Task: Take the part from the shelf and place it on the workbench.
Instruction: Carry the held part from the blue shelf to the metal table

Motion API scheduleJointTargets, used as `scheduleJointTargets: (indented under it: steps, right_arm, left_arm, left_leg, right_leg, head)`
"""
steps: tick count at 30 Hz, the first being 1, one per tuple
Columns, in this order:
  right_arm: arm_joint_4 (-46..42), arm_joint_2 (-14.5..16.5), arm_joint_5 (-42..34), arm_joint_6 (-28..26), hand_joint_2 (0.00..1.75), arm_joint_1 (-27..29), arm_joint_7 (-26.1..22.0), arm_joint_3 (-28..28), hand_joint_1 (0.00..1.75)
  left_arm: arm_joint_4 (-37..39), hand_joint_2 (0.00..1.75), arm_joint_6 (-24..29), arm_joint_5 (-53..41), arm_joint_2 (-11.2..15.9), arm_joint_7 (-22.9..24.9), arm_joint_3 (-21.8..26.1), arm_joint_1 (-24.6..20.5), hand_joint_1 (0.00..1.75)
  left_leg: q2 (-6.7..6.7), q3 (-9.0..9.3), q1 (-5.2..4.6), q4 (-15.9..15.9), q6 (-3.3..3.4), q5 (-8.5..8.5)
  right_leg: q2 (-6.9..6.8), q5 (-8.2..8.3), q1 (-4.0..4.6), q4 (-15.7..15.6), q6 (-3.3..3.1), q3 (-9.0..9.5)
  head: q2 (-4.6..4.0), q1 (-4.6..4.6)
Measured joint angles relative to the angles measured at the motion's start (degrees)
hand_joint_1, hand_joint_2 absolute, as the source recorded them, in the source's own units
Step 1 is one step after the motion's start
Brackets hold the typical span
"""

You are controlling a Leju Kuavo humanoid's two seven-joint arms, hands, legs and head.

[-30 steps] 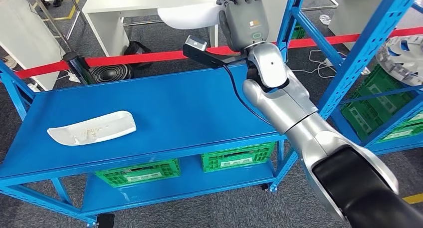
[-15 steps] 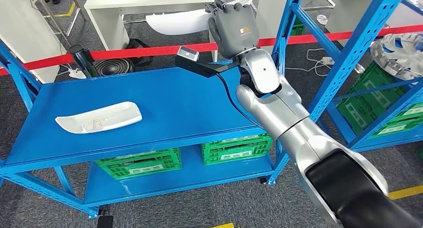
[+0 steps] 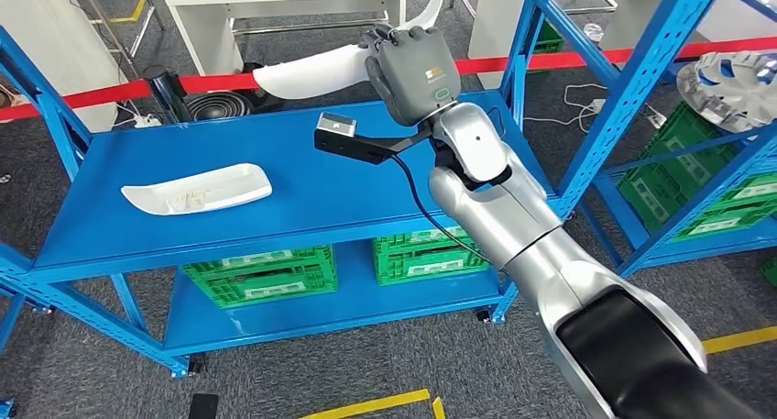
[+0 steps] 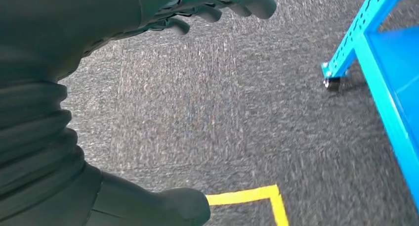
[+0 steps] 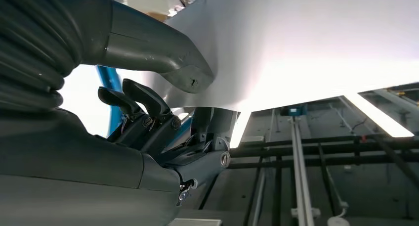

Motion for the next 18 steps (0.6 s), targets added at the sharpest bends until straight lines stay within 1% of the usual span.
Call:
scheduleJointTargets:
  steps: [1,2,3,4,5,6,7,8,9,10,11,12,13,15,16,17,18]
  right_arm:
    - [-0.5,0.1,0.3,0.1,1.75,0.6,0.6,-0.2,1.75]
    - [-1.3,0.2,0.8,0.2,1.75,1.4,1.3,-0.4,1.75]
    - [-2.1,0.3,1.3,0.5,1.75,2.3,2.1,-0.6,1.75]
    - [-3.0,0.3,1.9,1.0,1.75,3.1,2.7,-0.7,1.75]
    - [-3.7,0.4,2.4,1.6,1.75,3.9,3.3,-0.8,1.75]
    - [-4.4,0.5,2.9,2.2,1.75,4.6,3.8,-0.9,1.75]
    - [-4.8,0.7,3.3,2.9,1.75,5.1,4.1,-0.9,1.75]
    - [-5.1,0.9,3.5,3.4,1.75,5.4,4.3,-0.9,1.75]
    - [-5.4,1.3,3.6,3.9,1.75,5.6,4.5,-0.9,1.75]
    - [-5.6,1.8,3.7,4.3,1.75,5.5,4.5,-0.9,1.75]
    - [-5.7,2.3,3.6,4.6,1.75,5.4,4.4,-0.9,1.75]
    - [-5.9,3.1,3.6,4.9,1.75,5.3,4.3,-0.9,1.75]
    - [-5.9,4.1,3.5,5.1,1.75,5.1,4.3,-0.8,1.75]
    - [-5.9,6.1,3.5,5.5,1.75,5.0,4.3,-0.5,1.75]
    - [-5.8,7.1,3.5,5.7,1.75,4.9,4.3,-0.3,1.75]
    - [-5.7,7.9,3.5,5.8,1.75,4.8,4.3,-0.1,1.75]
    - [-5.5,8.6,3.5,5.9,1.75,4.7,4.4,0.2,1.75]
  left_arm:
    - [0.0,1.75,-0.1,-0.4,0.2,0.1,-0.2,0.1,0.00]
    - [0.0,1.75,-0.1,-0.6,0.4,0.2,-0.4,0.3,0.00]
    - [0.0,1.75,-0.2,-0.8,0.7,0.3,-0.6,0.4,0.00]
    - [-0.1,1.75,-0.3,-0.9,1.0,0.3,-0.8,0.4,0.00]
    - [-0.1,1.75,-0.5,-0.7,1.4,0.2,-0.9,0.4,0.00]
    - [-0.1,1.75,-0.7,-0.4,1.8,0.0,-1.0,0.5,0.00]
    - [-0.1,1.75,-0.9,0.2,2.3,-0.3,-1.0,0.5,0.00]
    - [-0.2,1.75,-1.3,0.7,2.7,-0.6,-1.0,0.6,0.00]
    - [-0.2,1.75,-1.7,1.2,3.1,-1.0,-1.0,0.6,0.00]
    - [-0.2,1.75,-2.1,1.4,3.4,-1.1,-1.0,0.7,0.00]
    - [-0.2,1.75,-2.4,1.2,3.7,-1.2,-1.0,0.9,0.00]
    - [-0.2,1.75,-2.7,0.8,4.0,-1.2,-1.0,1.1,0.00]
    - [-0.2,1.75,-2.9,0.4,4.3,-1.2,-1.1,1.5,0.00]
    - [-0.2,1.75,-2.9,0.9,4.9,-1.2,-1.1,2.4,0.00]
    - [-0.2,1.75,-2.7,1.7,5.2,-1.0,-0.9,2.8,0.00]
    - [-0.2,1.75,-2.5,2.4,5.4,-0.7,-0.7,3.1,0.00]
    - [-0.2,1.75,-2.3,2.7,5.7,-0.1,-0.5,3.3,0.00]
  left_leg:
    - [-0.04,-0.32,0.02,0.3,-0.29,-0.67]
    - [-0.09,-0.86,0.05,1.7,-0.60,-2.33]
    - [-0.12,-1.64,0.17,4.1,-0.90,-4.81]
    - [-0.10,-2.53,0.27,7.4,-1.24,-7.56]
    - [-0.09,-3.28,0.41,11.0,-1.58,-9.67]
    - [-0.08,-3.57,0.56,13.7,-1.89,-10.61]
    - [-0.07,-3.13,0.70,15.0,-2.16,-10.33]
    - [-0.06,-1.77,0.85,14.3,-2.41,-9.14]
    - [-0.04,0.50,1.03,11.8,-2.66,-7.69]
    - [-0.02,3.25,1.15,8.0,-2.97,-7.18]
    - [-0.12,5.74,1.12,4.5,-2.92,-7.23]
    - [-0.17,7.28,1.06,1.9,-2.70,-7.68]
    - [-0.24,8.01,0.90,0.6,-2.30,-8.26]
    - [-0.15,7.65,0.83,0.4,-1.05,-7.78]
    - [-0.05,7.34,0.85,0.4,-0.39,-7.33]
    - [0.05,6.77,0.88,0.4,0.25,-6.78]
    - [0.13,6.05,0.90,0.3,0.77,-6.16]
  right_leg:
    - [-0.10,0.68,-0.20,-0.4,-0.30,-0.21]
    - [-0.19,1.41,-0.47,-0.8,-0.57,-0.55]
    - [-0.27,2.10,-0.68,-1.0,-0.73,-1.03]
    - [-0.26,2.68,-0.77,-1.0,-0.85,-1.68]
    - [-0.26,3.21,-0.84,-0.9,-0.80,-2.40]
    - [-0.27,3.72,-0.91,-0.8,-0.70,-3.17]
    - [-0.28,4.21,-1.01,-0.6,-0.55,-4.00]
    - [-0.28,4.66,-1.15,-0.4,-0.34,-4.85]
    - [-0.27,5.06,-1.32,0.0,-0.07,-5.67]
    - [-0.25,5.39,-1.39,0.4,0.26,-6.41]
    - [-0.21,5.69,-1.41,0.8,0.63,-7.00]
    - [-0.17,6.03,-1.37,1.0,0.97,-7.39]
    - [-0.09,6.43,-1.31,1.2,1.29,-7.65]
    - [0.05,7.15,-1.32,1.0,1.91,-7.90]
    - [0.08,6.66,-1.36,1.4,2.19,-8.25]
    - [0.07,5.14,-1.40,2.7,2.42,-8.92]
    - [0.04,2.67,-1.43,5.3,2.54,-9.94]
  head:
    - [0.00,-0.03]
    - [0.00,-0.14]
    - [0.00,-0.29]
    - [0.00,-0.49]
    - [0.00,-0.61]
    - [0.00,-0.66]
    - [0.00,-0.69]
    - [0.00,-0.71]
    - [0.00,-0.73]
    - [0.00,-0.80]
    - [0.00,-0.89]
    - [0.00,-0.91]
    - [0.00,-0.90]
    - [0.00,-0.79]
    - [0.00,-0.73]
    - [0.00,-0.61]
    - [0.00,-0.44]
